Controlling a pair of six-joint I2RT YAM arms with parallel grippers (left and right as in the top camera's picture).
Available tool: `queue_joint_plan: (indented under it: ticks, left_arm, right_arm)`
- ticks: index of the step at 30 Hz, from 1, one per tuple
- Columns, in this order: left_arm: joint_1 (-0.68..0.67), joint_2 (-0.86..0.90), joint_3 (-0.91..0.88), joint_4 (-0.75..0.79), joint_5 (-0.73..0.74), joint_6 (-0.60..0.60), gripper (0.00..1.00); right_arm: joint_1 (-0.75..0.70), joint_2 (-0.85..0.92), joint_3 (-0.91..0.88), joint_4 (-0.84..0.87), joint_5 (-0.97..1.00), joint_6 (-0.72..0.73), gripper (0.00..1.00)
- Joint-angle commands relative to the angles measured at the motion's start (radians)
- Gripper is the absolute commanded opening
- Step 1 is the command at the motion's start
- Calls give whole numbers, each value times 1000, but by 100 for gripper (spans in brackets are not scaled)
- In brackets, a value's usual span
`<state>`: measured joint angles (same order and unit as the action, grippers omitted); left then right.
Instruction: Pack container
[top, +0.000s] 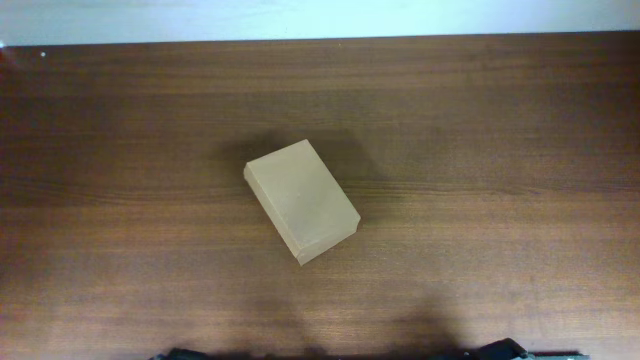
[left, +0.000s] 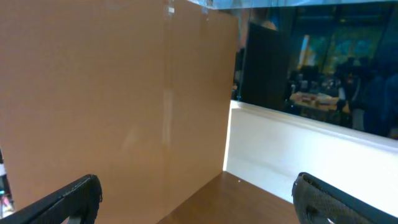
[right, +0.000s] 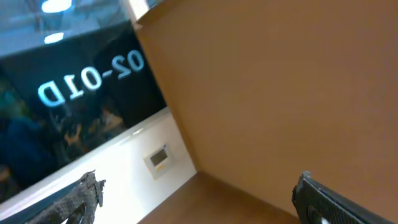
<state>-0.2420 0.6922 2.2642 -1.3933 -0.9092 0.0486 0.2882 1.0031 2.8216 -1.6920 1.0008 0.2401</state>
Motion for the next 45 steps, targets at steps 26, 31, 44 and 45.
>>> queue_joint_plan:
  ticks: [26, 31, 44, 45]
  left_arm:
    - [-14, -164, -41, -74, 66, -10, 99]
    - [-13, -263, -110, -161, 55, -28, 99]
    - [-13, -340, -190, -239, 56, -37, 99]
    - [-13, -340, -190, -239, 56, -37, 99]
  right_arm:
    - [-396, -531, -996, -6, -703, -4, 99]
    - [-396, -531, -1210, 2, -758, -26, 99]
    - [-393, -531, -1382, 95, -769, -60, 99]
    - [-393, -531, -1382, 95, -769, -60, 99]
